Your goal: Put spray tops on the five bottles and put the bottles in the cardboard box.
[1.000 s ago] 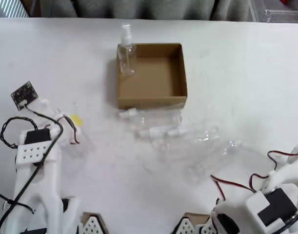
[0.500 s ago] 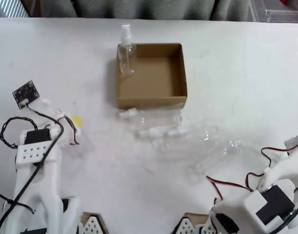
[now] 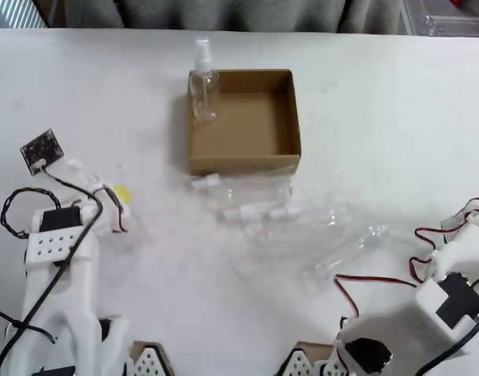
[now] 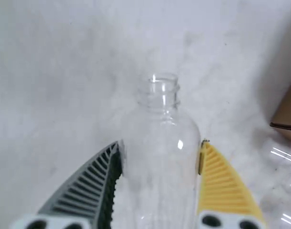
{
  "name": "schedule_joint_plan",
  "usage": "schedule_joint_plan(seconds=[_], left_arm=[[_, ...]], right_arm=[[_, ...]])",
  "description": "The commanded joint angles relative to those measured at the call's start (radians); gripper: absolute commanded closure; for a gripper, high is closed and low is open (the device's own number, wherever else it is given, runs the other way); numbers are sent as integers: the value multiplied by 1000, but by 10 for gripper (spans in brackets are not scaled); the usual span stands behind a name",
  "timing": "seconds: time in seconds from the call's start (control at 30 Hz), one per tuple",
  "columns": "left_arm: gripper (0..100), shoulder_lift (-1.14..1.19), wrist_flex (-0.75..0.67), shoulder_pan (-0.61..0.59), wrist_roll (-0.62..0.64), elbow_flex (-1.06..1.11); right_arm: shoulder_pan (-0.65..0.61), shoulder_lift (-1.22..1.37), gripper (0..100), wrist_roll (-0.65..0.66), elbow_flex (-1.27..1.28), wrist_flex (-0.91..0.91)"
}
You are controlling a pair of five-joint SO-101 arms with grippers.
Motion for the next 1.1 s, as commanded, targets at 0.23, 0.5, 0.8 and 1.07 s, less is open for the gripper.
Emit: schedule_joint_plan(seconds=[0.23,0.5,0.8,1.07], left_arm=[[842,-35,-23,-7,-8,-8],[842,-35,-23,-7,-8,-8],[842,-33,-23,-7,-8,-3],[842,-39,-71,-7,-8,23]], right_arm=[[-18,-73,974,230,-78,-54],[-77,-74,978,845,-221,99],[-99,-74,979,1140,-342,430],[-79,-62,971,1208,-295,464]])
